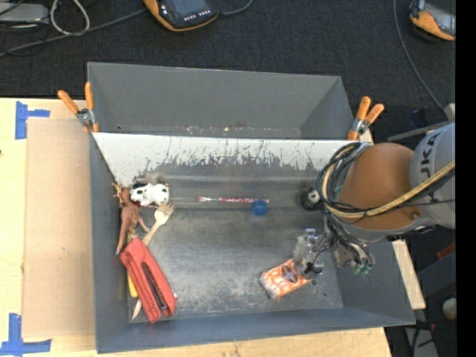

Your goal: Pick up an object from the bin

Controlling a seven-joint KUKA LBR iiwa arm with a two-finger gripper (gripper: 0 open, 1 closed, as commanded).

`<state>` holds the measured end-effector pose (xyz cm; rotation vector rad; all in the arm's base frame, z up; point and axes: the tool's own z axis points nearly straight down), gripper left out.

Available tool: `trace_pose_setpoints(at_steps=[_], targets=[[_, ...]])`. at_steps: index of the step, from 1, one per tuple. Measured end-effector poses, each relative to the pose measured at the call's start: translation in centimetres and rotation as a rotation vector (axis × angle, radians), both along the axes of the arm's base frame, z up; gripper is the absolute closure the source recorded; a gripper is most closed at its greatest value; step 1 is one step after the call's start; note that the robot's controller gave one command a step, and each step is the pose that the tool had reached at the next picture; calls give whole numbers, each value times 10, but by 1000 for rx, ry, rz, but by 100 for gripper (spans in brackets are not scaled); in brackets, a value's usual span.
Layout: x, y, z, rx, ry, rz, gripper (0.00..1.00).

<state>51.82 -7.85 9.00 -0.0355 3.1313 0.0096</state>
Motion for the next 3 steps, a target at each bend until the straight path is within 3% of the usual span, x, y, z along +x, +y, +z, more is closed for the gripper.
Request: trace_pose_setpoints(at_steps=[1,2,3], targets=[[0,0,0,0,0,-1,100],[6,-22,-16,3,-2,-13,100],[-13,-35,-17,-1,-11,162,100]])
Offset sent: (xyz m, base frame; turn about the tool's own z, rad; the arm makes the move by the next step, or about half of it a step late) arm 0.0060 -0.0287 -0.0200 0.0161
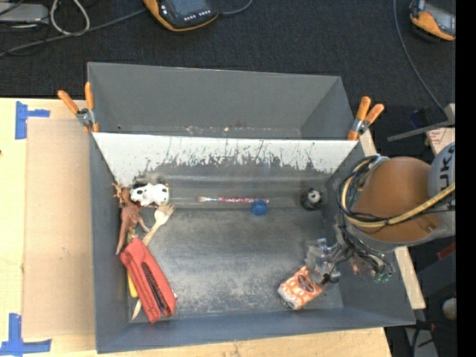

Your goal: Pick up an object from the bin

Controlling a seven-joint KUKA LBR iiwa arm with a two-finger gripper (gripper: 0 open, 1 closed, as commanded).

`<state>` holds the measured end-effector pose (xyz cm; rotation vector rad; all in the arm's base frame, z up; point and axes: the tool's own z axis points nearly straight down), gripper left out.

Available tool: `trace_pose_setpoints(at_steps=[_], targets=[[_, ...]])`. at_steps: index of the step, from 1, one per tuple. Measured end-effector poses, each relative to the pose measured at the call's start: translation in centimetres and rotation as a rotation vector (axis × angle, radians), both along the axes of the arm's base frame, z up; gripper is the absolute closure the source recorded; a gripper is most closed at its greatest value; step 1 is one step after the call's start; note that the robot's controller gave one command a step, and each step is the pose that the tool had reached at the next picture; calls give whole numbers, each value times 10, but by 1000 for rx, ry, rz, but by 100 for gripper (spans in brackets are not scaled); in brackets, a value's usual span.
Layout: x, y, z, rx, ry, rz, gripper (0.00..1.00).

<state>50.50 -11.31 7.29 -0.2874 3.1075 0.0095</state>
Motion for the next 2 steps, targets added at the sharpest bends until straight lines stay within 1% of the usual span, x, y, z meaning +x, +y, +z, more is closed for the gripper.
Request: trace_pose_setpoints(at_steps=[1,2], targets=[[-13,21,1,-1,0,187,0],[-13,21,2,-1,0,185,100]])
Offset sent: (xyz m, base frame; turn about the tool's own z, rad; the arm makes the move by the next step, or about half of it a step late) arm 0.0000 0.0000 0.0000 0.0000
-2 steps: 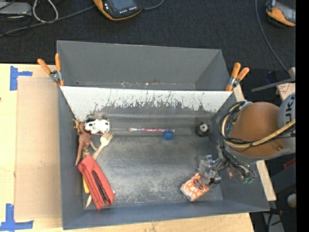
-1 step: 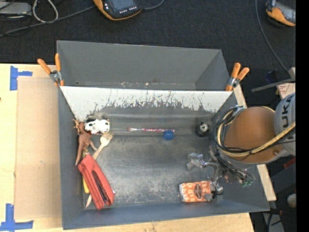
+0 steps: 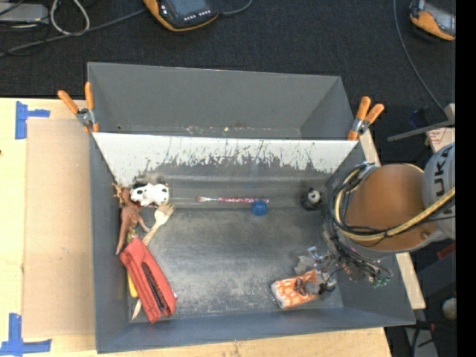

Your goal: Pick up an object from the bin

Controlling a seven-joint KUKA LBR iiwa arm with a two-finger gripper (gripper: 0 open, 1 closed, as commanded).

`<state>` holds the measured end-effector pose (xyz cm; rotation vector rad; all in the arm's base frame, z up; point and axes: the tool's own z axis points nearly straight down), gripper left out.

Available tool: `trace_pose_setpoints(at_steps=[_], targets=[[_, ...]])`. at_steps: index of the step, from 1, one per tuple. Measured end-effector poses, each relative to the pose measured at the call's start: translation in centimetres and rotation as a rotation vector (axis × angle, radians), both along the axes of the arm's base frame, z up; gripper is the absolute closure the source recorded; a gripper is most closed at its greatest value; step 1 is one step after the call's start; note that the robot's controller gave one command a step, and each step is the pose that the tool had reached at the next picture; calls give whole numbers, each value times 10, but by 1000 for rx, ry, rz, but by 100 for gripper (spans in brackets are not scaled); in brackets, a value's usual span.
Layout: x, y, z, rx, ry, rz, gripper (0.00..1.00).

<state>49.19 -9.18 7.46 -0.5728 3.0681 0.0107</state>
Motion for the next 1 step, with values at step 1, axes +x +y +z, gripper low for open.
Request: trace_pose_setpoints(at_steps=[1], targets=[[0,0,0,0,0,0,100]])
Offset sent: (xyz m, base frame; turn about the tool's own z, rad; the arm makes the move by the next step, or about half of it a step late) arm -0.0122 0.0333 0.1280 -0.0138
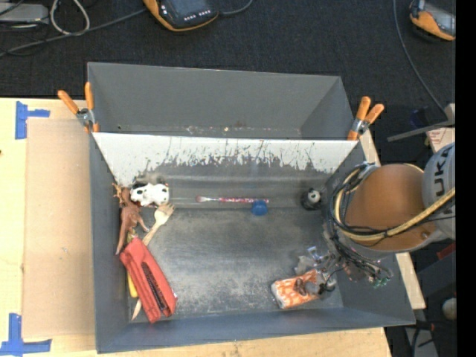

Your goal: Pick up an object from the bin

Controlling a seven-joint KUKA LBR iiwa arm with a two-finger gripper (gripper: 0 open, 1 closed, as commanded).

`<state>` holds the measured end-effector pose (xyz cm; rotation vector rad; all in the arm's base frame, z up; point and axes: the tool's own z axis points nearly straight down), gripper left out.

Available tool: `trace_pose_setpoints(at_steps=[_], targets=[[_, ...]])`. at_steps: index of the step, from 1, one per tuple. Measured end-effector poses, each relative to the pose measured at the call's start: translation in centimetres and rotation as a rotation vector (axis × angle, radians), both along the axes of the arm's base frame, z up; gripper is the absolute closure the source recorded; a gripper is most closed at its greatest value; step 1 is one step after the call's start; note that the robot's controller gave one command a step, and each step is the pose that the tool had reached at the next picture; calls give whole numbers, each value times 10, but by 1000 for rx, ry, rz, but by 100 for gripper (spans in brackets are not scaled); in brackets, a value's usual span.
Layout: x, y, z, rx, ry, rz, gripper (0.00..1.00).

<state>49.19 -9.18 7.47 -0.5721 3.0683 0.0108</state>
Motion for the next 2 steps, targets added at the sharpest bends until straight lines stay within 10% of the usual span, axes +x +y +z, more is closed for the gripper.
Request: trace_pose_setpoints(at_steps=[1,2], targets=[[-9,19,68,2,7,9,100],[2,-14,132,1,4,-13,100]])
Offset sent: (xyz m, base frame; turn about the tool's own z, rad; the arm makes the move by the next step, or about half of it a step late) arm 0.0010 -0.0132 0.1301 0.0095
